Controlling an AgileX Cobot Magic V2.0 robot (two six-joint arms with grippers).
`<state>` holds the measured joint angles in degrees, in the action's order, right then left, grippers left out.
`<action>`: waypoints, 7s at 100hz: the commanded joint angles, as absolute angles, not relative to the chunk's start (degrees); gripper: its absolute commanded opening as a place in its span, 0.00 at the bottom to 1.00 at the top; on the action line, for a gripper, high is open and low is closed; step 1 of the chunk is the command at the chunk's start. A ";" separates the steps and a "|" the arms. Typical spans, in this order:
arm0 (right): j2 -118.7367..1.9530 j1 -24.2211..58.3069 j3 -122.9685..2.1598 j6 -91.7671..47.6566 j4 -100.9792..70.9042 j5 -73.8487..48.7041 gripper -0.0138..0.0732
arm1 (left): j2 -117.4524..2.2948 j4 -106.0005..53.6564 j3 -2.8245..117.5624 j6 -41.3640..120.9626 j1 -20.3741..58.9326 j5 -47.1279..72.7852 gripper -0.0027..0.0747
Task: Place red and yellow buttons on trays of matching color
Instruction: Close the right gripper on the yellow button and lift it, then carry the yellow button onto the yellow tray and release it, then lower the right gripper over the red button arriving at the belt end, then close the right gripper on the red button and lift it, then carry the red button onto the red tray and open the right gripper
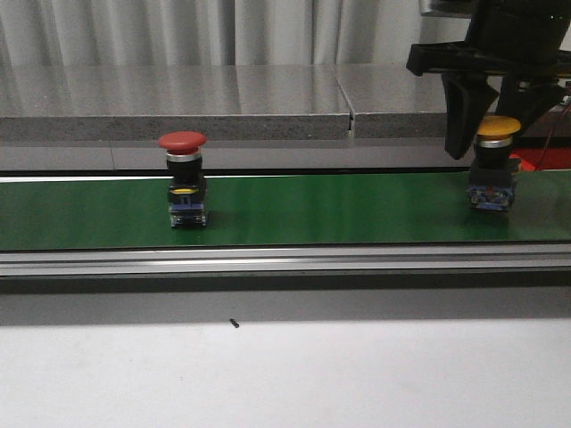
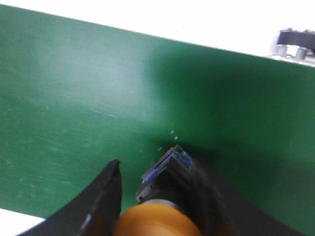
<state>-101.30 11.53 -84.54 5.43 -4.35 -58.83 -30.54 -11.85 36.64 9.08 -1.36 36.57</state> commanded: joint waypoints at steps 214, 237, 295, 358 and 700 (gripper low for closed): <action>-91.08 -35.33 -57.46 11.39 -5.69 -33.59 0.76 | -30.67 -13.05 38.17 9.13 -0.92 32.13 0.01; -86.37 -35.33 -57.46 11.32 -4.49 -32.30 0.76 | -30.67 -13.05 38.17 9.13 -0.92 32.13 0.01; -69.94 -20.39 -57.77 -5.91 -11.18 -40.37 0.76 | -30.67 -13.05 38.17 9.13 -0.92 32.13 0.01; -78.11 4.55 -72.50 1.10 -11.03 -54.51 0.76 | -30.67 -13.05 38.17 9.13 -0.92 32.13 0.01; -129.10 -36.46 -122.70 5.33 -4.99 -58.29 0.18 | -30.67 -13.05 38.17 9.13 -0.55 32.13 0.01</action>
<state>-132.37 -36.26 -120.00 5.90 -4.61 -58.95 -30.54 -11.97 36.64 9.08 -0.91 36.57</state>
